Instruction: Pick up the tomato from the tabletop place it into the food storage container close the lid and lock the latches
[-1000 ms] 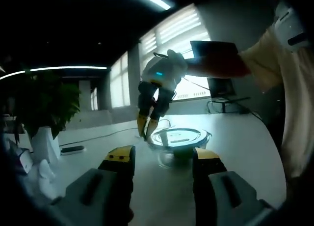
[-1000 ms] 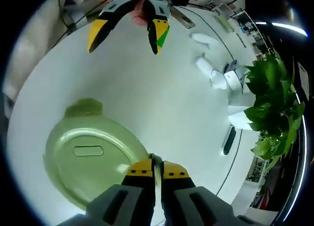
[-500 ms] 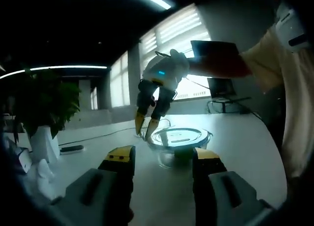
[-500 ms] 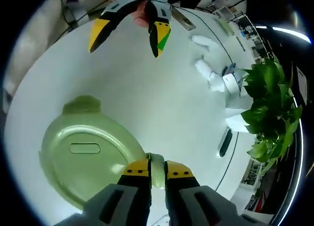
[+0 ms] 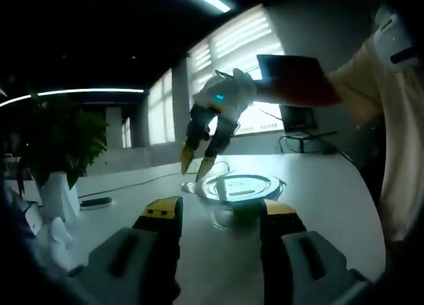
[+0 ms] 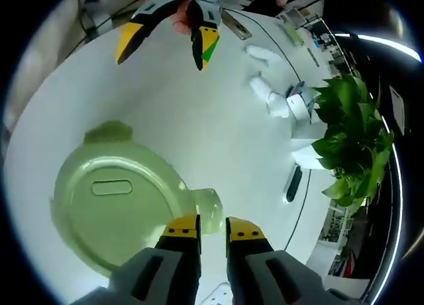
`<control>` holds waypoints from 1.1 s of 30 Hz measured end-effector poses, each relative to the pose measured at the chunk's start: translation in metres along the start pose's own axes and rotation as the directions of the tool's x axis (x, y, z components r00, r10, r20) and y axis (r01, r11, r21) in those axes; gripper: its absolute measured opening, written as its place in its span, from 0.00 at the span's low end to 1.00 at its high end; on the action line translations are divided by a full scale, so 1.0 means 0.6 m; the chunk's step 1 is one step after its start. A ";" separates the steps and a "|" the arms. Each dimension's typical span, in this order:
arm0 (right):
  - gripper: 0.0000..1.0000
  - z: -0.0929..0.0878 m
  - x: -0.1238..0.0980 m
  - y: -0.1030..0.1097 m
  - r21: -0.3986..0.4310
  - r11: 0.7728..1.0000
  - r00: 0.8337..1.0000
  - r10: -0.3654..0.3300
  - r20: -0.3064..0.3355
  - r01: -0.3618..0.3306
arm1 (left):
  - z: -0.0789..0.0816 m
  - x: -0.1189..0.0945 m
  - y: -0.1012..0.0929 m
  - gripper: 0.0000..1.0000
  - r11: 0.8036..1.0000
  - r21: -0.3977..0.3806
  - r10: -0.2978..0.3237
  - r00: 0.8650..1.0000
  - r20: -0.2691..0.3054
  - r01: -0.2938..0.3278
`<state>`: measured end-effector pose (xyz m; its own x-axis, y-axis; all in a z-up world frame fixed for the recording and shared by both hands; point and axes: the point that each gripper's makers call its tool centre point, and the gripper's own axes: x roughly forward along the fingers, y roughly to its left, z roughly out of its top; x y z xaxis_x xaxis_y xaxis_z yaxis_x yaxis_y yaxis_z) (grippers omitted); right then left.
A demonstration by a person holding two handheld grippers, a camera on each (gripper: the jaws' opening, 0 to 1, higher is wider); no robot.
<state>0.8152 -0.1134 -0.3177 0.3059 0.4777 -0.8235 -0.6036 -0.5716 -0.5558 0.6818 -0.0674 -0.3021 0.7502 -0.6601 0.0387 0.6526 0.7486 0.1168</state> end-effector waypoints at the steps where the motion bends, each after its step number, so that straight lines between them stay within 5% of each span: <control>1: 0.09 -0.002 -0.003 -0.001 0.007 1.000 1.000 -0.006 0.001 0.006 | 0.000 0.001 -0.001 0.39 1.000 0.000 0.000 1.000 -0.001 0.000; 19: 0.15 -0.040 -0.072 -0.016 0.093 0.988 0.992 -0.126 0.010 0.125 | 0.000 0.006 -0.011 0.41 0.999 -0.035 0.016 1.000 -0.018 -0.016; 33: 0.16 -0.089 -0.124 0.001 0.237 0.967 0.994 -0.104 0.025 0.095 | 0.002 0.013 -0.026 0.49 0.983 -0.183 0.016 1.000 -0.027 -0.020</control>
<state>0.8316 -0.1851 -0.2631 0.3480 0.5512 -0.7583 -0.7289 -0.3495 -0.5886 0.6774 -0.0846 -0.3026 0.7628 -0.6464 0.0135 0.6457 0.7606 -0.0681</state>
